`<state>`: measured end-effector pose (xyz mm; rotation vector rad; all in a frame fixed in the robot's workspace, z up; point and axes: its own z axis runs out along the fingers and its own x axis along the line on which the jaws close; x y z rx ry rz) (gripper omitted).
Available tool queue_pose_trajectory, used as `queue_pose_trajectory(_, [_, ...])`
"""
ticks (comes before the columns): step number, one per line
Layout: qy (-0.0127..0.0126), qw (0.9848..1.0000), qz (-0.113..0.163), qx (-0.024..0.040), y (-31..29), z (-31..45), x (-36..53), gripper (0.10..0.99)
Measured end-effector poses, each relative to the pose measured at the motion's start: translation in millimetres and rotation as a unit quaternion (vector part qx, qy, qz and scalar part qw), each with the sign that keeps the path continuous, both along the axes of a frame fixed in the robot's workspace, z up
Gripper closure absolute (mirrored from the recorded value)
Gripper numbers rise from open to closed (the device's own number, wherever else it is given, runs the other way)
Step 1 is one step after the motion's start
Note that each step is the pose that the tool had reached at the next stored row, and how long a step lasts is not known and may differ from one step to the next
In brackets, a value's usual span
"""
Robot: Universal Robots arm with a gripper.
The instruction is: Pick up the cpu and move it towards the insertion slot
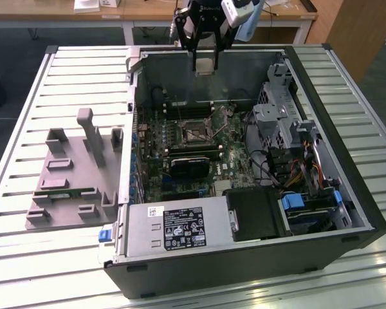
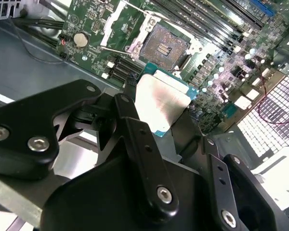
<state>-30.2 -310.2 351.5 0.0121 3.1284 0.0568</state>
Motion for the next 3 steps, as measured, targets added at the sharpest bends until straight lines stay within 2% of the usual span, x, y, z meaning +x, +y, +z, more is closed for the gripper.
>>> queue_pose_trajectory(3, [0.0,1.0,0.0,0.0,0.1,0.0,0.0,0.549])
